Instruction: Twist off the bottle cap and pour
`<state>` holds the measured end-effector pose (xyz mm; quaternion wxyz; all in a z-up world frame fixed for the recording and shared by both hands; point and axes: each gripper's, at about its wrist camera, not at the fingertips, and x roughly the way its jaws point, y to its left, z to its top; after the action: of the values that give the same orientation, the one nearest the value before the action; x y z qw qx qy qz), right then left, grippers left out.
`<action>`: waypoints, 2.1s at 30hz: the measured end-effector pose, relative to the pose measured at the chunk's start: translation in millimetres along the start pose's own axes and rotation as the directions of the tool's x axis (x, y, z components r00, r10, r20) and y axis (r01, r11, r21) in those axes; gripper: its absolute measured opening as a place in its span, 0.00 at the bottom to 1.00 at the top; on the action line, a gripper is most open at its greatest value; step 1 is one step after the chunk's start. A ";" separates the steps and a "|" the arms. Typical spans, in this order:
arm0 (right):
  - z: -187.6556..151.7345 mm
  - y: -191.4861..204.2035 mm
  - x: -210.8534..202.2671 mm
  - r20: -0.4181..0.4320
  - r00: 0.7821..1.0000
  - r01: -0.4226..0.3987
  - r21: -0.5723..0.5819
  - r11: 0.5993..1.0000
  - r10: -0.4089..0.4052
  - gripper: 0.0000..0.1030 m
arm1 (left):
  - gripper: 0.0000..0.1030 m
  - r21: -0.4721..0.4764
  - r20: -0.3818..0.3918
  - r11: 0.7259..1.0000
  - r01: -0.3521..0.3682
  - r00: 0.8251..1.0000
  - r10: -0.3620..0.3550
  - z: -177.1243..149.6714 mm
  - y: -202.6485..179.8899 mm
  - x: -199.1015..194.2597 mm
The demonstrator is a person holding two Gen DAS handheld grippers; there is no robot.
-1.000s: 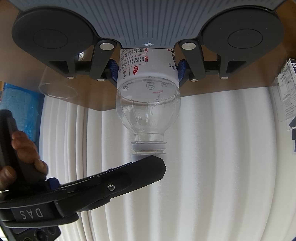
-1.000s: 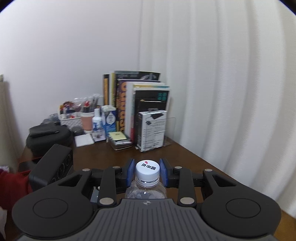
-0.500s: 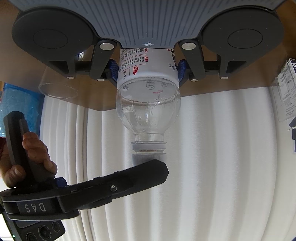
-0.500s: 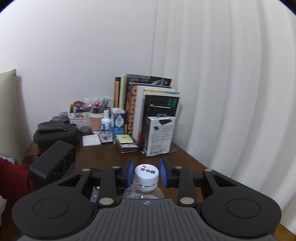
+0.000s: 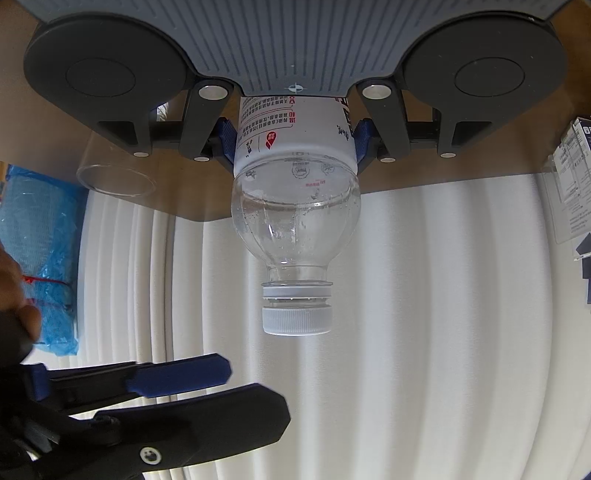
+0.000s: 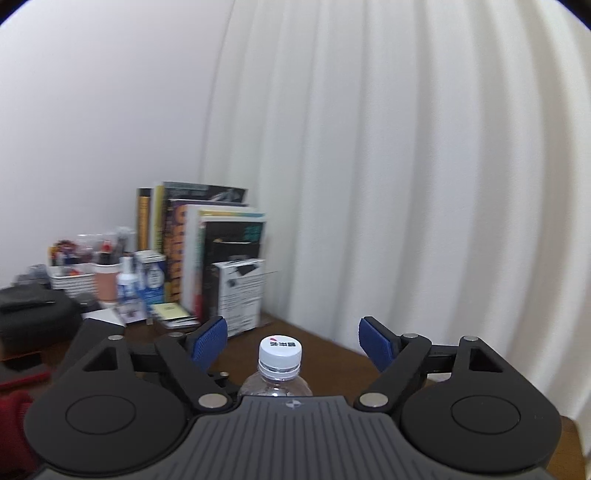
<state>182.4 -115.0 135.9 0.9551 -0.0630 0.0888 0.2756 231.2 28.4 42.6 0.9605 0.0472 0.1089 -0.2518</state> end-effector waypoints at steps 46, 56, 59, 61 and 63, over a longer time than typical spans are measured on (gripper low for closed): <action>4.5 -37.0 35.1 -0.128 0.944 -0.303 0.020 0.953 0.303 0.30 | 0.56 0.010 -0.002 1.000 0.010 1.000 -0.010 -0.9 -9.4 4.6; 9.7 -57.4 41.5 -0.144 0.875 -0.472 -0.046 0.880 0.462 0.30 | 0.57 0.017 -0.001 1.000 0.016 1.000 -0.016 -0.5 -12.2 6.1; 9.2 -60.2 43.7 -0.139 0.867 -0.489 -0.055 0.871 0.478 0.30 | 0.57 0.015 -0.002 1.000 0.016 1.000 -0.016 -0.2 -12.5 7.6; 8.0 -60.0 43.0 -0.133 0.869 -0.487 -0.065 0.871 0.476 0.31 | 0.57 0.013 -0.002 1.000 0.015 1.000 -0.015 -0.3 -13.0 8.8; 7.6 -57.7 42.9 -0.131 0.875 -0.479 -0.077 0.875 0.467 0.31 | 0.57 0.011 -0.002 1.000 0.015 1.000 -0.015 -0.1 -13.7 9.4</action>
<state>250.1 -140.0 138.7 0.8476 -0.1052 0.1384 0.5013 232.3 12.1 39.8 0.9582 0.0522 0.1088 -0.2594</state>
